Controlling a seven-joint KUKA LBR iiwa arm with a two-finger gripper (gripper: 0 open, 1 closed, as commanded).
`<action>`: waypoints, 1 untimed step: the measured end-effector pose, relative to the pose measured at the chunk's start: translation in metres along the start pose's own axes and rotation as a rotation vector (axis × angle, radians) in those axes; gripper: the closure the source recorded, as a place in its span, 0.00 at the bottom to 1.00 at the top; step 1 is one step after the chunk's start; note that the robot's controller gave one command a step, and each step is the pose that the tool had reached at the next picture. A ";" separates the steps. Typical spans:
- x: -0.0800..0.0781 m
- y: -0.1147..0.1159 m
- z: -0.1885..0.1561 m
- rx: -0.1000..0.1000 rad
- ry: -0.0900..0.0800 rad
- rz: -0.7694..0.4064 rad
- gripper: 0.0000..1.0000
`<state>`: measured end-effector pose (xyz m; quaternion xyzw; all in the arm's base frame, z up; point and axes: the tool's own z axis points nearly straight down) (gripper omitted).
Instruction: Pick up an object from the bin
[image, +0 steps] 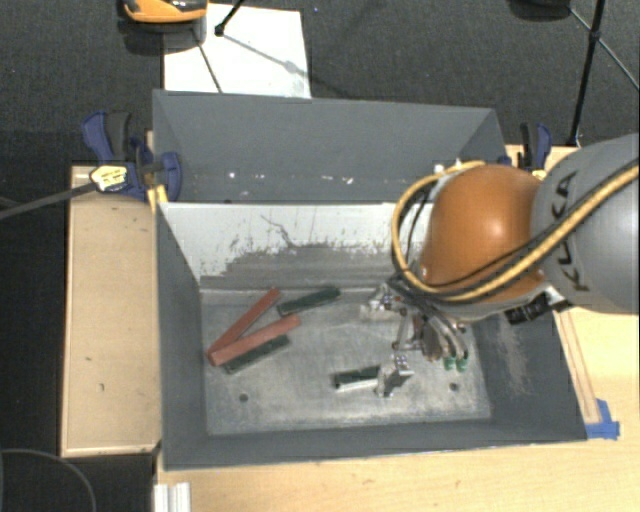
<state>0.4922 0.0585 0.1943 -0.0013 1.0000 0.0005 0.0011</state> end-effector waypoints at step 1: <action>0.000 0.000 0.000 0.000 0.000 0.001 0.00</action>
Offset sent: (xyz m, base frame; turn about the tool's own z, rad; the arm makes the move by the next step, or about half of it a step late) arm -0.0043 0.0045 -0.1214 -0.0156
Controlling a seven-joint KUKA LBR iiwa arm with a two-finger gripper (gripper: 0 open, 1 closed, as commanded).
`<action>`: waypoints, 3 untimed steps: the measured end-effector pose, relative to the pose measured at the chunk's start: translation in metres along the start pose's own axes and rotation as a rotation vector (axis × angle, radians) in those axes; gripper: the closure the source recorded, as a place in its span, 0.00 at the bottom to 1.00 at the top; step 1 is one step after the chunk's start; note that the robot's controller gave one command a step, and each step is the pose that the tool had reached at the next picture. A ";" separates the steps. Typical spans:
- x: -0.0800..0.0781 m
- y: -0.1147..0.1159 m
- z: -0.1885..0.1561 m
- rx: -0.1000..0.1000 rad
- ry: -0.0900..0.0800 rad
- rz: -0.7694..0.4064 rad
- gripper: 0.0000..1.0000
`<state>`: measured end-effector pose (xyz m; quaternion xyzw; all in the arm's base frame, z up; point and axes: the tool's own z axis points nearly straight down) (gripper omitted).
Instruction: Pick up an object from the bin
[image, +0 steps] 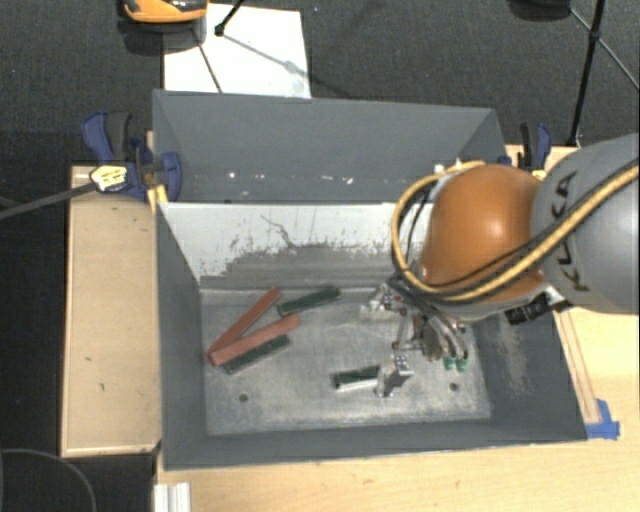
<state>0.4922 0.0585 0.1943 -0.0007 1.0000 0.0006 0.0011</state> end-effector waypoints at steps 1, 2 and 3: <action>0.000 0.002 0.053 -0.001 -0.007 -0.006 0.00; -0.020 -0.022 0.120 -0.001 -0.013 -0.075 1.00; -0.020 -0.022 0.120 -0.001 -0.013 -0.074 1.00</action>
Offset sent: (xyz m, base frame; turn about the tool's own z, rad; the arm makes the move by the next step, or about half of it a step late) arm 0.0156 -0.0225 -0.1243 -0.0777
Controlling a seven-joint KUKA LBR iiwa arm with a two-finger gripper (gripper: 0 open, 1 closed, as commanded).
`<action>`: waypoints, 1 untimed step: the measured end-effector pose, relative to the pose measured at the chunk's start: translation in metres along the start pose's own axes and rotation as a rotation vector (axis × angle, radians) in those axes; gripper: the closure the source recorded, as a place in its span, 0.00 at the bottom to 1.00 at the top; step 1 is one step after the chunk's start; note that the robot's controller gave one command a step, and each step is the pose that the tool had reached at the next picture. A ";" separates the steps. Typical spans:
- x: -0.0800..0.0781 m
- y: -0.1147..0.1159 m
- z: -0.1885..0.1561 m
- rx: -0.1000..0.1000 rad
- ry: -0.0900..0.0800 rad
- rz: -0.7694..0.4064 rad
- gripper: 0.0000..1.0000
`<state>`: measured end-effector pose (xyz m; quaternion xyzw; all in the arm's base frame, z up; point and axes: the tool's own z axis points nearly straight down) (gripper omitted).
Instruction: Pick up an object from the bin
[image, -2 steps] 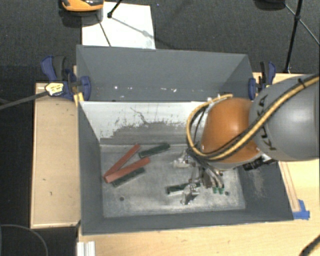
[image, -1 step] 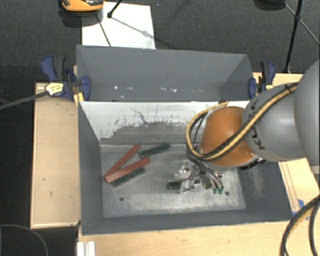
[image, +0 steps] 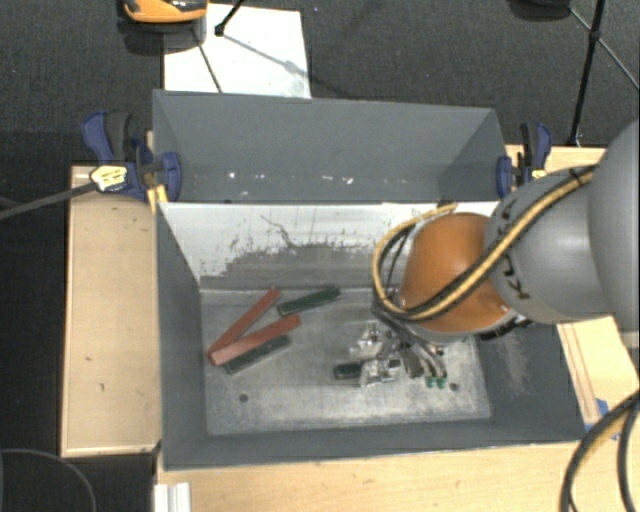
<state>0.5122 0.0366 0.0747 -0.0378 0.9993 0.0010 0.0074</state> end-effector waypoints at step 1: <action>0.015 0.013 -0.170 0.001 0.006 -0.017 1.00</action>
Offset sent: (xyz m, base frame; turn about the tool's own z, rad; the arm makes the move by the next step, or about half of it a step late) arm 0.0000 0.0000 0.0000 0.0000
